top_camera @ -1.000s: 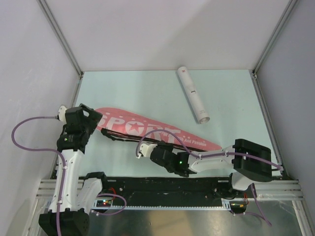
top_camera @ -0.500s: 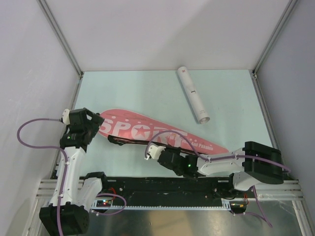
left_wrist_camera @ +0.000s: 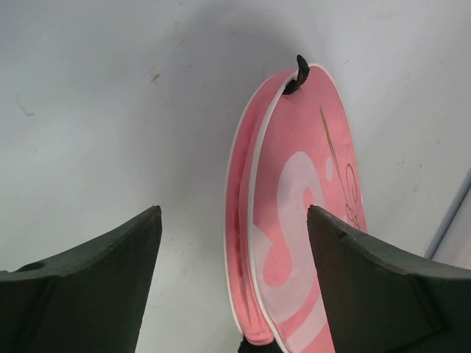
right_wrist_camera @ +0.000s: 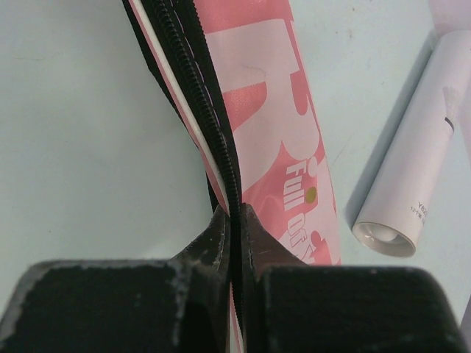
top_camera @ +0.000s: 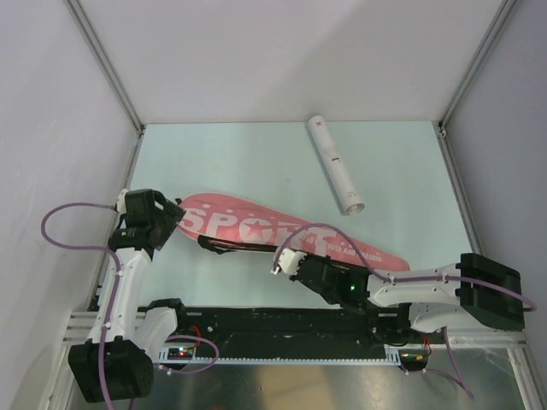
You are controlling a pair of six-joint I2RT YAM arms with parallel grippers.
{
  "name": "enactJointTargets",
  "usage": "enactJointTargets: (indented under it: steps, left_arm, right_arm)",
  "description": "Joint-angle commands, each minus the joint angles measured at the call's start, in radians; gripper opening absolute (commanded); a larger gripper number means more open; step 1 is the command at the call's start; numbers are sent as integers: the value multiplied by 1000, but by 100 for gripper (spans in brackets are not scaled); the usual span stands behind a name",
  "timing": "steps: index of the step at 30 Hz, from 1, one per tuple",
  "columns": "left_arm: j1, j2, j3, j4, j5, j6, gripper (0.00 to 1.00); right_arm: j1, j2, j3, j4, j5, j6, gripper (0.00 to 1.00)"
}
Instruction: Pack up the badminton gear
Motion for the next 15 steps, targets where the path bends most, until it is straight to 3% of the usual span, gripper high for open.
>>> enactJointTargets:
  steps: [1, 6, 10, 12, 15]
  left_arm:
    - [11, 12, -27, 69, 63, -16, 82]
    - [11, 41, -69, 117, 105, -41, 78]
    - [11, 46, -84, 131, 131, -56, 61]
    - [11, 31, -91, 131, 125, -75, 48]
    - [11, -6, -100, 131, 122, -120, 20]
  right_arm:
    - [-14, -76, -7, 57, -34, 39, 0]
    - [-19, -97, -11, 59, -49, 38, 0]
    - [-22, -97, -10, 68, -67, 45, 0]
    - [-25, -99, -5, 72, -71, 57, 1]
    - [-23, -112, 30, 30, -63, 121, 14]
